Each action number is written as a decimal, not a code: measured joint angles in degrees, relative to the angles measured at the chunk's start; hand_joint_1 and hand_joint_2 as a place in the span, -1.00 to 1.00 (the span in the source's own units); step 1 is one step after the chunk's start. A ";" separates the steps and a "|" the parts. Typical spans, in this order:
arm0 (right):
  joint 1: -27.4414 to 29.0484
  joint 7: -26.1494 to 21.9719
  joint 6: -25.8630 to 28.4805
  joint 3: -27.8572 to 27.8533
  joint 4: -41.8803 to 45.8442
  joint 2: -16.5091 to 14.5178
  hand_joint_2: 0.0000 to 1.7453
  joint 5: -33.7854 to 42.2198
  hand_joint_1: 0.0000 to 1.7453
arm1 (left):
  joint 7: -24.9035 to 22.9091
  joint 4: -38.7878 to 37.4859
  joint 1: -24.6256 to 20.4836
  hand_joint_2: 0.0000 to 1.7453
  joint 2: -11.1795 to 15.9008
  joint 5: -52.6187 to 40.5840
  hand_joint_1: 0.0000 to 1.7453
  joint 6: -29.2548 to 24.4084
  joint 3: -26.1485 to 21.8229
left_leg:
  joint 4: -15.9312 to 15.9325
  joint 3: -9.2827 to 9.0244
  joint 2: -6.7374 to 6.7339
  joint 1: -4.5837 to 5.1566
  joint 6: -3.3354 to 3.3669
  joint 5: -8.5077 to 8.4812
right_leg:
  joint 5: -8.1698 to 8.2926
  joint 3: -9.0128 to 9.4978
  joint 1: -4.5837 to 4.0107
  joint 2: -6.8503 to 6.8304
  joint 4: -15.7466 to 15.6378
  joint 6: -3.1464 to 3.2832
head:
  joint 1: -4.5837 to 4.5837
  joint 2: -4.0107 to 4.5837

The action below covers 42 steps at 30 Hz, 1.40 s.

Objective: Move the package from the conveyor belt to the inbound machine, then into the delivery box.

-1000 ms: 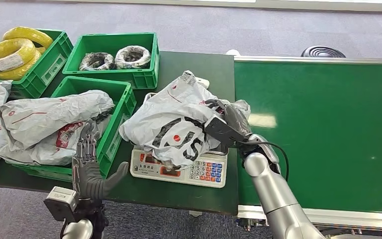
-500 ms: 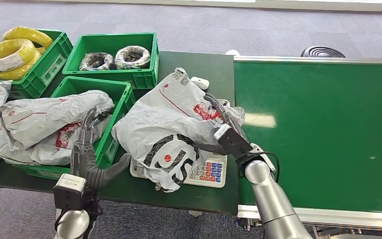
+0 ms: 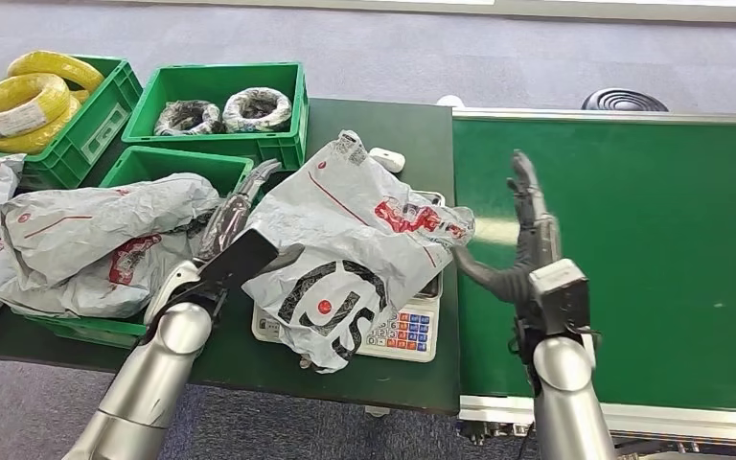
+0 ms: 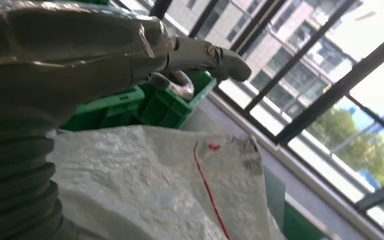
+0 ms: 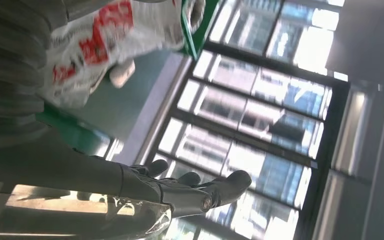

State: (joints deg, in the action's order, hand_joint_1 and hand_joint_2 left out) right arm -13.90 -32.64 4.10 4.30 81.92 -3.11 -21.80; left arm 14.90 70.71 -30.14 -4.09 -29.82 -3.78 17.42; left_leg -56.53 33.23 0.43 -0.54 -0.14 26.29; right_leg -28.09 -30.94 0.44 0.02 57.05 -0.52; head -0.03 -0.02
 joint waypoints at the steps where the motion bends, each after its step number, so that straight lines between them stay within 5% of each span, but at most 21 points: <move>1: 1.43 -0.35 2.20 -1.62 2.14 0.10 1.00 0.63 -1.00 | -0.34 -2.81 -1.69 1.00 -0.24 -0.81 -1.00 0.44 0.71 | 0.00 0.01 0.01 0.00 0.00 0.00 | 0.00 -0.01 0.00 0.00 0.00 0.00 | 0.00 0.00; 7: 10.06 -2.29 10.21 -8.71 13.07 0.14 1.00 2.74 -1.00 | -1.09 -19.13 -10.46 1.00 -3.07 -4.13 -1.00 1.79 5.04 | 0.01 0.04 -0.04 0.02 0.01 0.02 | 0.00 -0.02 -0.01 0.03 0.00 0.00 | 0.01 0.00; 11: 14.45 -2.70 12.55 -10.50 17.69 -0.06 1.00 3.62 -1.00 | -1.42 -27.35 -14.14 1.00 -4.82 -5.90 0.42 3.90 7.63 | 0.02 0.03 -0.07 0.00 0.01 0.02 | 0.00 -0.02 -0.04 0.06 0.00 0.00 | 0.01 -0.01; 16: 18.09 -3.00 13.31 -12.02 20.71 -0.17 1.00 6.29 -1.00 | -1.89 -34.10 -16.43 1.00 -6.36 -7.12 0.93 5.40 10.36 | 0.03 0.03 -0.12 0.00 0.01 0.02 | 0.00 0.00 -0.05 0.09 0.01 0.00 | 0.01 0.00; 27: 18.55 -2.11 11.65 -12.59 21.27 -0.51 1.00 7.66 -1.00 | -0.62 -33.01 -17.62 1.00 -5.43 -0.43 1.00 -0.30 9.83 | 0.03 0.02 -0.10 0.00 0.00 0.01 | 0.01 0.04 -0.05 0.09 0.03 0.00 | 0.01 -0.01; 42: 22.64 -2.39 12.51 -13.92 22.33 -1.39 1.00 7.93 -1.00 | -0.06 -1.61 -13.47 1.00 1.97 5.77 1.00 -11.17 0.94 | 0.05 0.08 -0.11 0.00 0.00 0.01 | -0.01 -0.02 -0.07 0.09 0.02 0.02 | 0.00 0.00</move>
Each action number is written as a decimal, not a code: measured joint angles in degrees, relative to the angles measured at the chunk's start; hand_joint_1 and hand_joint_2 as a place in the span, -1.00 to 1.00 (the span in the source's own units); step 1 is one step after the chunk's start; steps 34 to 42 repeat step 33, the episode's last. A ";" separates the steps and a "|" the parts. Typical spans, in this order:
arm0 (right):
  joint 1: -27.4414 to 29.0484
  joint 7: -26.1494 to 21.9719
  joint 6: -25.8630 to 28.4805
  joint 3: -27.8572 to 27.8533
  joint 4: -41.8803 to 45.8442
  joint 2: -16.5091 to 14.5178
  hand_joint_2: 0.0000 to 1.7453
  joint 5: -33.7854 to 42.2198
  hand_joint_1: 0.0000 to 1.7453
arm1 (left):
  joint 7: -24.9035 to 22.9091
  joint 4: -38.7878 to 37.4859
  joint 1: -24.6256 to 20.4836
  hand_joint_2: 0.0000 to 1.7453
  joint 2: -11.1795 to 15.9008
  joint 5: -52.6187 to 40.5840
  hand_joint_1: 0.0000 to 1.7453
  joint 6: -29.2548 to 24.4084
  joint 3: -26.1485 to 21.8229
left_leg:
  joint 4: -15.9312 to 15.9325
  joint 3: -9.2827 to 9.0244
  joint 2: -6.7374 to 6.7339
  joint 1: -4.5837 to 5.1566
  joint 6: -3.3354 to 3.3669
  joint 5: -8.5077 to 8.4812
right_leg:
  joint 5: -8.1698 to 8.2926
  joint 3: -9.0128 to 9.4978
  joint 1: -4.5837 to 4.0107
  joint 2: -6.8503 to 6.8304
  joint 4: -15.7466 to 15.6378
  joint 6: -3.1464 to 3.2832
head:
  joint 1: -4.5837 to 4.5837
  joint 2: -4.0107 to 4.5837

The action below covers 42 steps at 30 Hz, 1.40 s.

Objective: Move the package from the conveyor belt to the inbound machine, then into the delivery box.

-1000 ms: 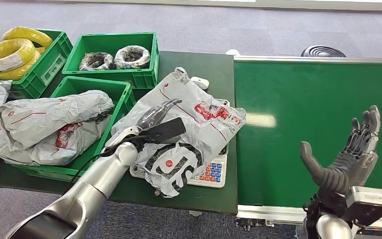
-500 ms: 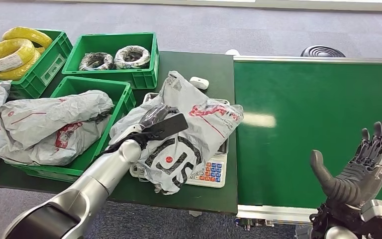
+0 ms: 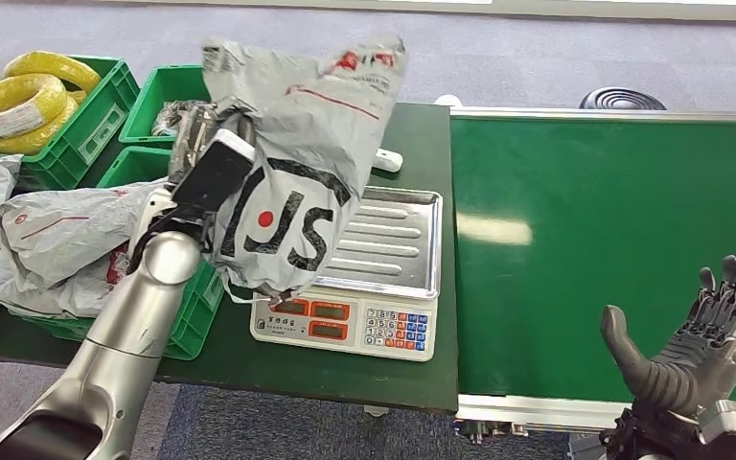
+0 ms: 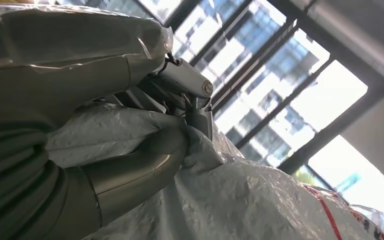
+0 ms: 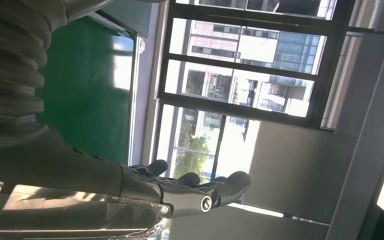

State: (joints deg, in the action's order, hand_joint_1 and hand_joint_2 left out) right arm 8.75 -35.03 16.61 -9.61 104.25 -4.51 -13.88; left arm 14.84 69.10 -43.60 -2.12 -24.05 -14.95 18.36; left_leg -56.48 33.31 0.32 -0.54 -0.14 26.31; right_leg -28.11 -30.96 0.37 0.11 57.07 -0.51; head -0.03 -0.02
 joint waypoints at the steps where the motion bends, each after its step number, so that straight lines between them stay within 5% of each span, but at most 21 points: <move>1: 0.45 -0.05 0.09 -0.13 0.30 -0.18 1.00 -0.04 -1.00 | -0.15 1.96 0.17 1.00 0.56 -0.08 1.00 -0.78 -0.73 | 0.00 0.00 0.00 0.00 0.00 0.00 | 0.00 0.00 0.00 0.00 0.00 0.00 | 0.00 0.00; 9: 1.88 -0.09 0.96 -0.37 1.54 -1.36 1.00 -1.56 -1.00 | -6.01 4.57 -0.64 1.00 5.86 -4.99 1.00 -6.91 -8.22 | 0.03 -0.05 -0.03 -0.01 -0.03 -0.03 | 0.00 0.03 -0.02 0.01 0.02 0.01 | 0.00 0.00; 18: -1.24 1.44 1.95 1.00 0.67 -1.99 1.00 -3.00 -1.00 | -14.67 -22.26 -6.63 1.00 12.33 -18.68 1.00 -9.10 -16.39 | 0.03 -0.10 -0.09 -0.01 -0.10 -0.09 | 0.00 0.02 -0.01 0.04 0.11 0.02 | 0.00 0.00; 25: -3.07 2.50 2.71 1.62 -0.32 -2.07 1.00 -3.81 -1.00 | -24.11 -37.50 -9.40 1.00 13.65 -25.64 0.98 -1.93 -16.85 | 0.03 -0.04 -0.04 0.00 -0.11 -0.08 | 0.00 -0.01 0.00 0.03 0.10 0.02 | -0.01 0.00; 26: -3.11 2.66 2.83 1.63 -0.40 -2.07 1.00 -3.81 -1.00 | -25.42 -38.95 -9.69 1.00 13.66 -26.45 0.69 -0.42 -16.82 | 0.03 -0.04 -0.04 0.00 -0.11 -0.08 | 0.00 0.00 0.00 0.03 0.10 0.02 | -0.01 0.00; 29: -3.15 2.98 3.24 1.63 -0.54 -2.07 1.00 -4.02 -1.00 | -25.93 -41.79 -10.66 1.00 13.66 -26.59 -0.80 2.73 -16.84 | 0.03 -0.06 -0.04 0.00 -0.11 -0.08 | 0.00 0.02 0.00 0.03 0.10 0.02 | -0.01 0.00; 30: -3.14 3.02 3.52 1.63 -0.56 -2.07 1.00 -4.21 -1.00 | -25.06 -42.44 -10.92 1.00 13.66 -25.91 -1.00 3.35 -17.04 | 0.03 -0.08 -0.04 0.00 -0.11 -0.08 | 0.00 0.02 0.00 0.03 0.11 0.03 | -0.01 0.00; 33: -3.03 3.06 4.01 1.63 -0.58 -2.06 1.00 -4.58 -1.00 | -20.12 -43.25 -11.04 1.00 13.59 -22.63 -1.00 2.57 -18.35 | 0.03 -0.11 -0.04 -0.01 -0.11 -0.08 | 0.00 0.02 -0.01 0.04 0.12 0.03 | -0.01 0.00; 42: -3.03 3.06 4.01 1.63 -0.58 -2.06 1.00 -4.58 -1.00 | -20.12 -43.25 -11.04 1.00 13.59 -22.63 -1.00 2.57 -18.35 | 0.03 -0.11 -0.04 -0.01 -0.11 -0.08 | 0.00 0.02 -0.01 0.04 0.12 0.03 | -0.01 0.00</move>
